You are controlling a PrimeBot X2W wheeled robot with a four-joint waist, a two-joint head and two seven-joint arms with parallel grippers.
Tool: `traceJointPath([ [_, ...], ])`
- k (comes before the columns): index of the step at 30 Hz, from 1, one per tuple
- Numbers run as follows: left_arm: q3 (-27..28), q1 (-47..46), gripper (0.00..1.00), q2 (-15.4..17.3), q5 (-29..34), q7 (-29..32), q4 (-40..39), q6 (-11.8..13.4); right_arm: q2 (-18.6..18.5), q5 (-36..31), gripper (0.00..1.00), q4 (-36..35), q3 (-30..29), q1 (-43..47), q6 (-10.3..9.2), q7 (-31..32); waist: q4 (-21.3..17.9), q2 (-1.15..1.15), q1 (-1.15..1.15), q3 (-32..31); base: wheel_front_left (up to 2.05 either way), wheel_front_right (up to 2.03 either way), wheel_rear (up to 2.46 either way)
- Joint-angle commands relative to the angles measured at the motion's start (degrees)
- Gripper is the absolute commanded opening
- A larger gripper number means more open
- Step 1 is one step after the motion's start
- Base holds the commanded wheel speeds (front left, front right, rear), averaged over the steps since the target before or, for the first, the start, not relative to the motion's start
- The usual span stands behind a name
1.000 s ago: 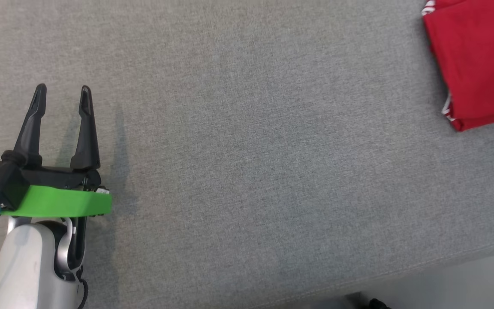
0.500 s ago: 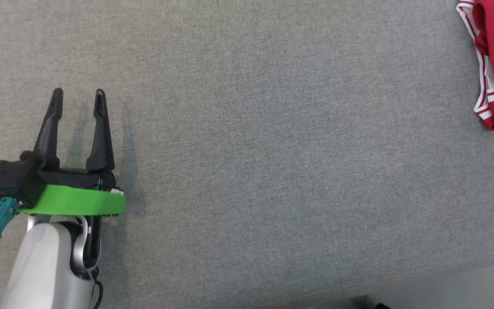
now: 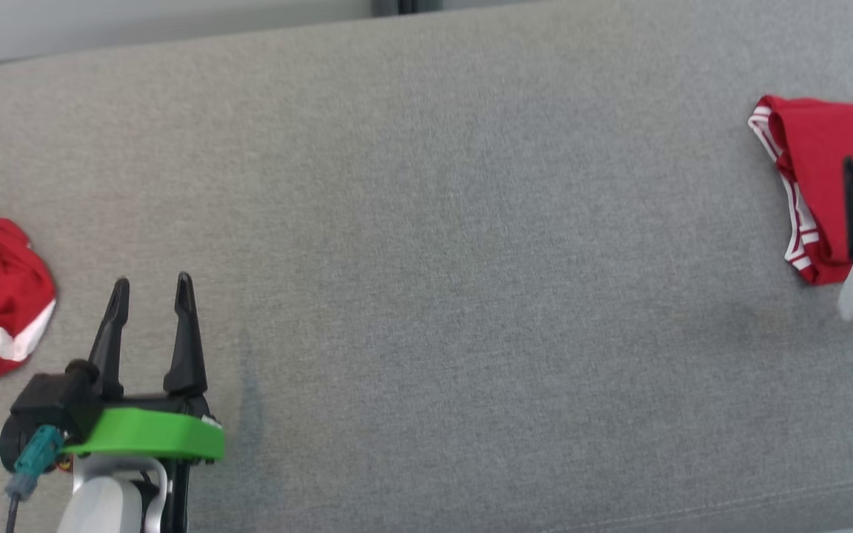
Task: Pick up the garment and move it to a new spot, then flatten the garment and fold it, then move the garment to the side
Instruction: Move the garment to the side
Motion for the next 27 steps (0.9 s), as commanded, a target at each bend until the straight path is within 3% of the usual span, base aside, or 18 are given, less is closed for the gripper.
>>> traceJointPath([
  [1,0.50,1.77,1.00,0.11,0.48,-0.24,-0.09,-0.10,0.61,0.44,1.00,-2.47,0.32,2.83,-0.11,-0.43,2.27,0.00,0.00,-6.12,0.00,0.00,0.00],
  [11,3.62,7.29,1.00,-1.10,1.43,-0.22,-0.88,-0.06,10.79,3.57,1.00,-15.66,-0.53,16.64,-0.11,1.43,2.68,0.00,0.00,-11.65,0.00,0.00,0.00],
  [27,4.59,10.79,1.00,-2.63,1.51,-0.22,2.33,-0.97,17.05,0.73,1.00,-21.28,1.64,24.17,-0.10,2.82,3.34,0.00,0.00,-16.20,0.00,0.00,0.00],
])
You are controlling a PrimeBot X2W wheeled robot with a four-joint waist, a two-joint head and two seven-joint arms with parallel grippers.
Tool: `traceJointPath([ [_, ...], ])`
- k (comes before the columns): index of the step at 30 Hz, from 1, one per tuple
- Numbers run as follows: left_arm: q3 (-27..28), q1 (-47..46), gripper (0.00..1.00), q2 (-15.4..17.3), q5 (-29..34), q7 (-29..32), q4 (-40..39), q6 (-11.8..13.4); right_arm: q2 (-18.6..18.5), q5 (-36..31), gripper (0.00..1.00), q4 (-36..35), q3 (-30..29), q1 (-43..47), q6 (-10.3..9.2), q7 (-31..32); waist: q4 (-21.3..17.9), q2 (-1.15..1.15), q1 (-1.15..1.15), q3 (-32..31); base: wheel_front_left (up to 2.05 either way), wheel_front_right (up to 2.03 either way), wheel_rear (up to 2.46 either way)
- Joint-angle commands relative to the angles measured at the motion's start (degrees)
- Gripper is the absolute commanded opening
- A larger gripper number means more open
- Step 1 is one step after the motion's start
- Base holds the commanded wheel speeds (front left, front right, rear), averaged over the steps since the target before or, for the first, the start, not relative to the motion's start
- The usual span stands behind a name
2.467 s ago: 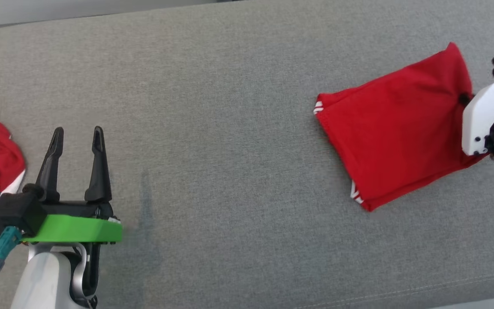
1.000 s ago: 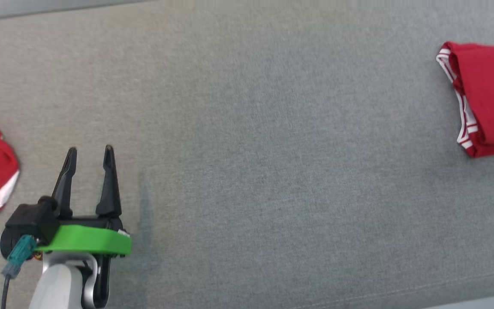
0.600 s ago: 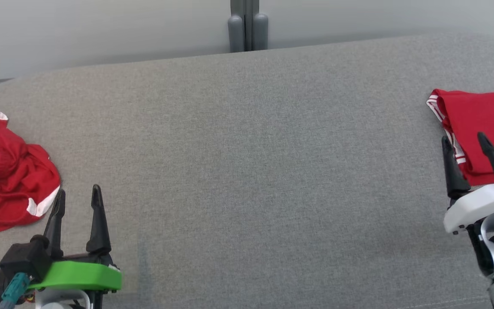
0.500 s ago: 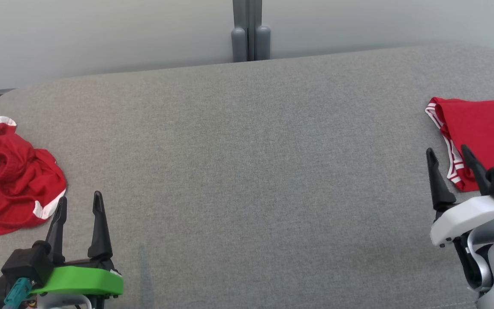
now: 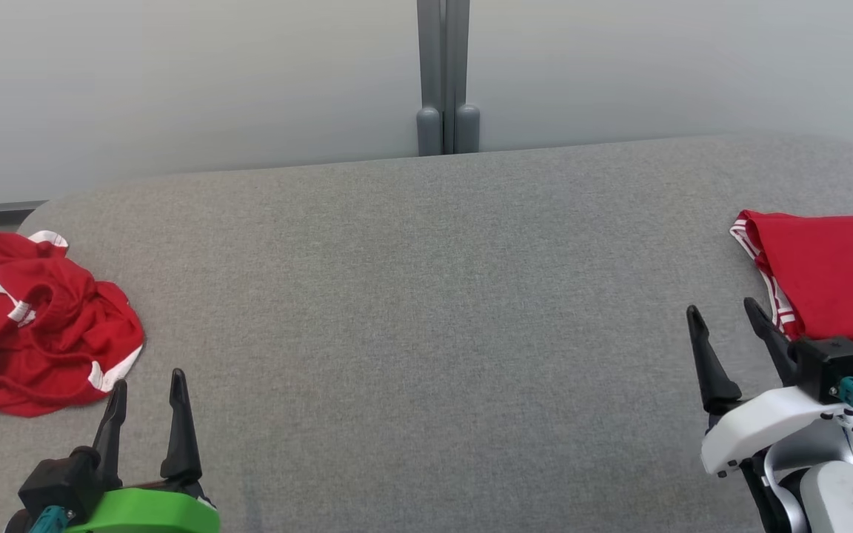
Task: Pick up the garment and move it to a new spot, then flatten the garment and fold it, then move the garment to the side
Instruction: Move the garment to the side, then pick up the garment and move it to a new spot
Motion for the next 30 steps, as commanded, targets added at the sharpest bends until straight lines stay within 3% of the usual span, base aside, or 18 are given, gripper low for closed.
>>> traceJointPath([
  [1,0.09,0.79,1.00,-0.11,-0.11,-0.15,0.29,-0.22,0.36,0.09,1.00,-0.20,0.04,0.74,-0.11,-0.16,-0.11,0.00,0.00,-0.05,0.00,0.00,0.00],
  [18,-0.29,-0.78,1.00,-0.08,0.47,-0.16,1.00,-0.59,1.24,-0.23,1.00,0.60,0.45,1.32,-0.10,-0.75,1.79,0.00,0.00,0.47,0.00,0.00,0.00],
  [30,-1.36,-2.39,1.00,-0.15,0.81,-0.15,0.82,-0.69,1.60,-0.27,1.00,0.01,0.57,0.61,-0.11,-1.17,12.22,0.00,0.00,1.47,0.00,0.00,0.00],
])
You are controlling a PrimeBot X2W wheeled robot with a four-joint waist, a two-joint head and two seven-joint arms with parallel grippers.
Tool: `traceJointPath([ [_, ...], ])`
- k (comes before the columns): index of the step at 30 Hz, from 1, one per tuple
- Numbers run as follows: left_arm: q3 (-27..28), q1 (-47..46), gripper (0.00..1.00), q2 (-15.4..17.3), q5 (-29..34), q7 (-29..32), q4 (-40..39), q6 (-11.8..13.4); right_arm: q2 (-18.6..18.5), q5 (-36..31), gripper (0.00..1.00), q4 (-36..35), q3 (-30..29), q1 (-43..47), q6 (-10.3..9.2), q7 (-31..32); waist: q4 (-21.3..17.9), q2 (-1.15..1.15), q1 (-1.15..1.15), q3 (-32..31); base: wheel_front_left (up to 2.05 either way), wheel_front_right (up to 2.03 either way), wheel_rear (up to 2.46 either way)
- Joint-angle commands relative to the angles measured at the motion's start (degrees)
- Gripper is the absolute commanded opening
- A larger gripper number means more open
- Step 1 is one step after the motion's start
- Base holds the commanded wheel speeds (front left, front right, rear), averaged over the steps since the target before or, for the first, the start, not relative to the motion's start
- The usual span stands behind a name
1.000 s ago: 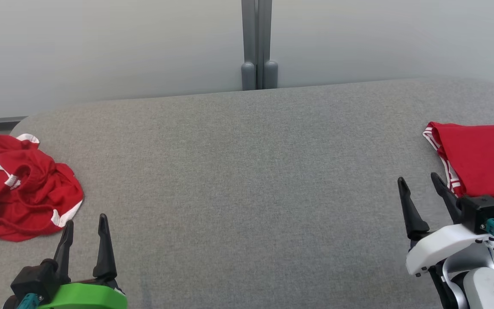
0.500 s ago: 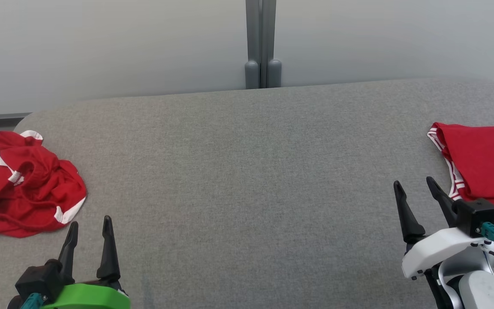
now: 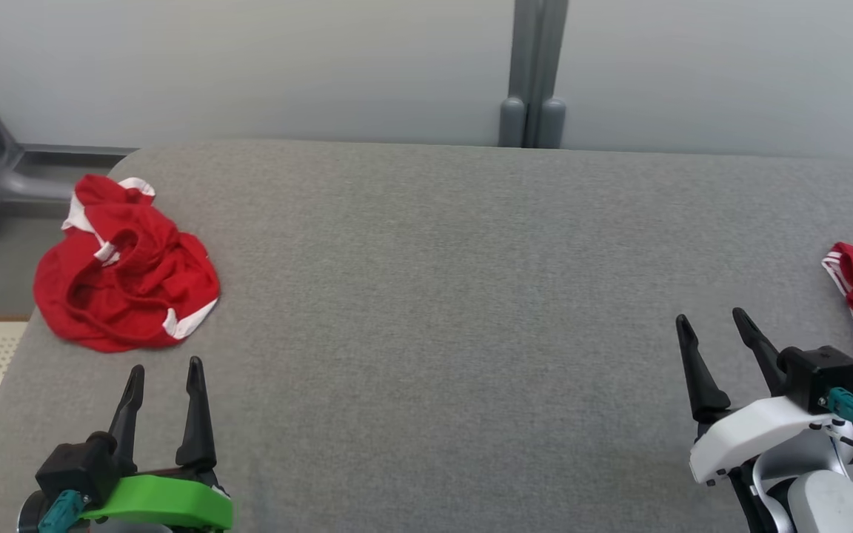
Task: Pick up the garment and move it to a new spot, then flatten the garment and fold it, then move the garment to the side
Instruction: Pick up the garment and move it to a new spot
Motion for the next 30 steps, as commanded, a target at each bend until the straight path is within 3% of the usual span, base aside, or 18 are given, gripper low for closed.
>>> traceJointPath([
  [1,-0.04,-1.00,1.00,0.47,0.20,-0.16,0.08,-0.10,-0.03,-0.44,1.00,-0.26,0.19,-0.61,-0.11,-0.30,5.07,0.00,0.00,0.56,0.00,0.00,0.00],
  [9,0.05,-0.83,1.00,1.08,-0.34,-0.17,1.00,-0.13,0.73,0.68,1.00,0.21,1.72,-1.76,-0.10,-0.91,12.29,0.00,0.00,0.50,0.00,0.00,0.00],
  [18,-0.24,0.29,1.00,1.23,-0.60,-0.10,0.81,0.53,0.80,1.06,1.00,2.02,4.68,-2.80,-0.11,-1.44,17.60,0.00,0.00,0.37,0.00,0.00,0.00],
  [30,0.55,1.39,1.00,1.49,-1.25,-0.14,0.19,1.05,0.34,0.98,1.00,2.24,5.23,-3.96,-0.10,-1.61,20.36,0.00,0.00,0.89,0.00,0.00,0.00],
])
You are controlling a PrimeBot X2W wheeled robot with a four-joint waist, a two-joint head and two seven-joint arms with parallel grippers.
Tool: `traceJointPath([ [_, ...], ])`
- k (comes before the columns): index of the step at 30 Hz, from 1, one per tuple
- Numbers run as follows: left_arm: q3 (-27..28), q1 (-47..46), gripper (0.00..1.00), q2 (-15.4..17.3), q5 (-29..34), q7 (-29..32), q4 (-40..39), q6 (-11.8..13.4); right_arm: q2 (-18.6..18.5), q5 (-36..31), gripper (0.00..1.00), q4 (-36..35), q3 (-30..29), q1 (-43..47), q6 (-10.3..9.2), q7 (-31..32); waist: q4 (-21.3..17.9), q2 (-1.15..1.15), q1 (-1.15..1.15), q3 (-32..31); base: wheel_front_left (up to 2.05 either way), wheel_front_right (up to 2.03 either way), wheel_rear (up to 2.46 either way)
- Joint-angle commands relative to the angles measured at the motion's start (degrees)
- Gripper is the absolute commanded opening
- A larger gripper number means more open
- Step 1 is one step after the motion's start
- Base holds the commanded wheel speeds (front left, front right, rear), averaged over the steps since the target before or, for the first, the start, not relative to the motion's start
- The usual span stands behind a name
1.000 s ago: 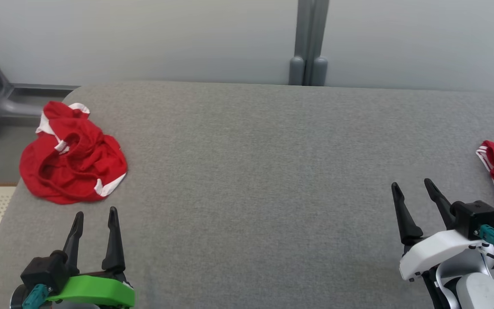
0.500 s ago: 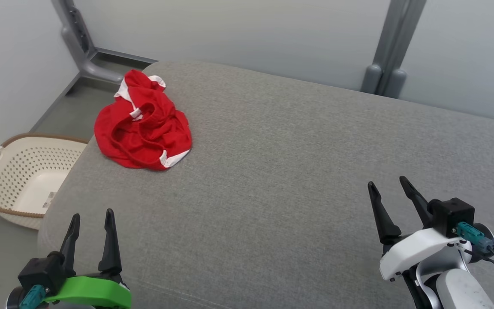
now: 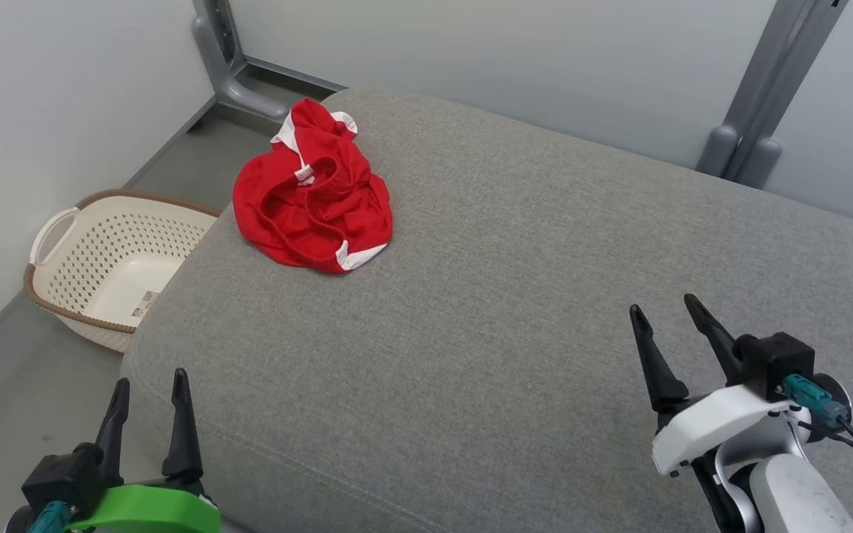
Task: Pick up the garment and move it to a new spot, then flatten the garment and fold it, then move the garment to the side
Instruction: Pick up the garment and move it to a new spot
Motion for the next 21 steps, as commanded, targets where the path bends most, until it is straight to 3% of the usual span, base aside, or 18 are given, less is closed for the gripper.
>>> traceJointPath([
  [1,0.25,0.60,1.00,0.09,-0.16,-0.13,-0.38,0.22,-0.42,0.45,1.00,0.20,0.02,-0.68,-0.11,-0.16,0.06,0.00,0.00,0.11,0.00,0.00,0.00],
  [13,-0.49,-4.22,1.00,0.46,-1.49,1.43,2.41,-0.14,-0.92,0.41,1.00,-0.88,-0.26,0.00,-0.10,0.71,-0.91,0.00,0.00,1.41,0.00,0.00,0.00],
  [21,0.19,-16.94,1.00,1.23,-6.32,6.71,12.51,-1.13,-2.63,-0.36,1.00,-4.36,1.38,-2.70,-0.11,3.64,-6.69,0.00,0.00,6.50,0.00,0.00,0.00],
])
